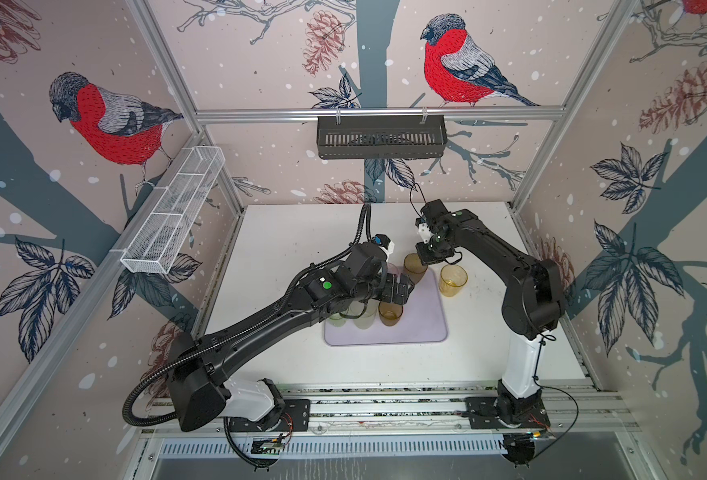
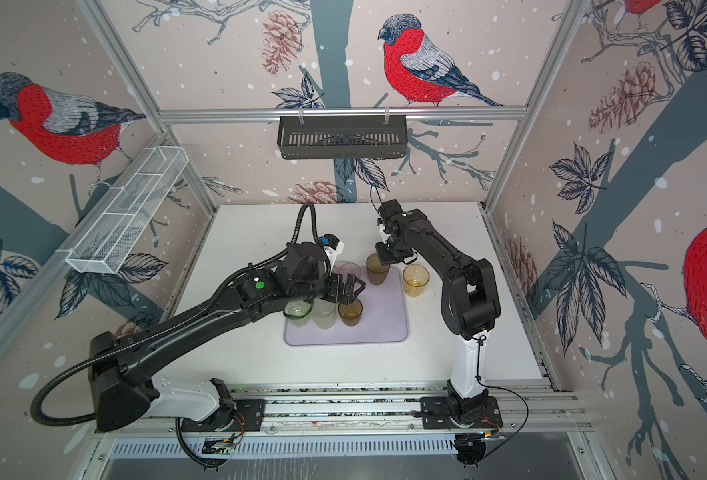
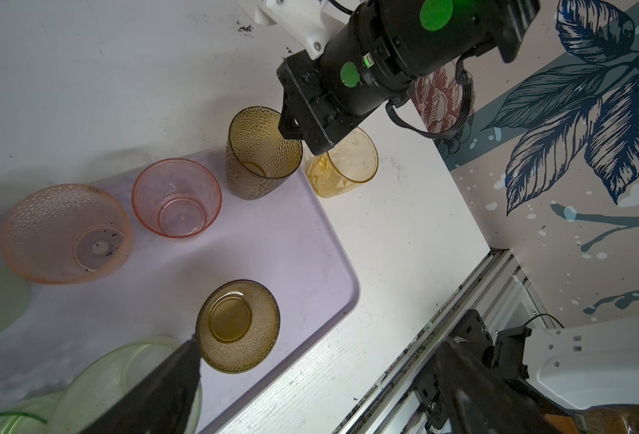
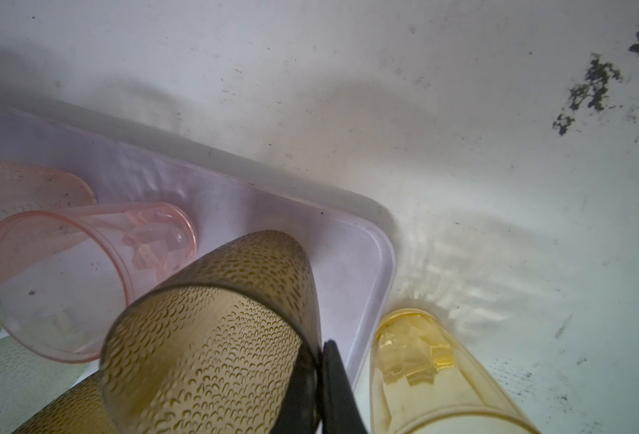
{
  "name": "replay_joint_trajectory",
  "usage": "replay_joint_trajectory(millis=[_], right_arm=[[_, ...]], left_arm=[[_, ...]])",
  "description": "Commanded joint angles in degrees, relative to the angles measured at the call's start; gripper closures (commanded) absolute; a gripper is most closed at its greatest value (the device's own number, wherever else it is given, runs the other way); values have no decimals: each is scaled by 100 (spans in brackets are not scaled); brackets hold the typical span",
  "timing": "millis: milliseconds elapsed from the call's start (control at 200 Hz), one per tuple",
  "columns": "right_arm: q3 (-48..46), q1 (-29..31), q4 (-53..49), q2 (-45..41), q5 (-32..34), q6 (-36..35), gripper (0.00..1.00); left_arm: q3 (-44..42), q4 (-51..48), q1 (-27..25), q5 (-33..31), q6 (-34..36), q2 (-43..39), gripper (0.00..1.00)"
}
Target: Place the glasses into the tray
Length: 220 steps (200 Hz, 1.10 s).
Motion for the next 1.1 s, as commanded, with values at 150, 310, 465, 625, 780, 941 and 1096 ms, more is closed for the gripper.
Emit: replay_joint_trajectory(millis=[150,310,465,625,780,941,1096], right_arm=[[-4,7,-34,10,94,-36,100],[-54,7,-9,3,94,-39,99],[-131,7,33,1,93,-39,100],[-180,7,62,-24,91,-30,99],[-234,3,104,-25,92,-21,99],[-275,5,131,-34,94,-17,99],[-295,4,128,-39,89,-14,99]], left_arm=[[-12,140,8,-79,-19,-47,2],[-35,149,11,-87,-43,-67,2],[-55,159,9,-89,-67,-91,2],[-68,161,9,-96,-76,-112,2],[-86,165,5,-96,-77,-122,2],[-110,165,12,-105,-77,-143,2],[-110,165,8,-105,-77,-144,2]])
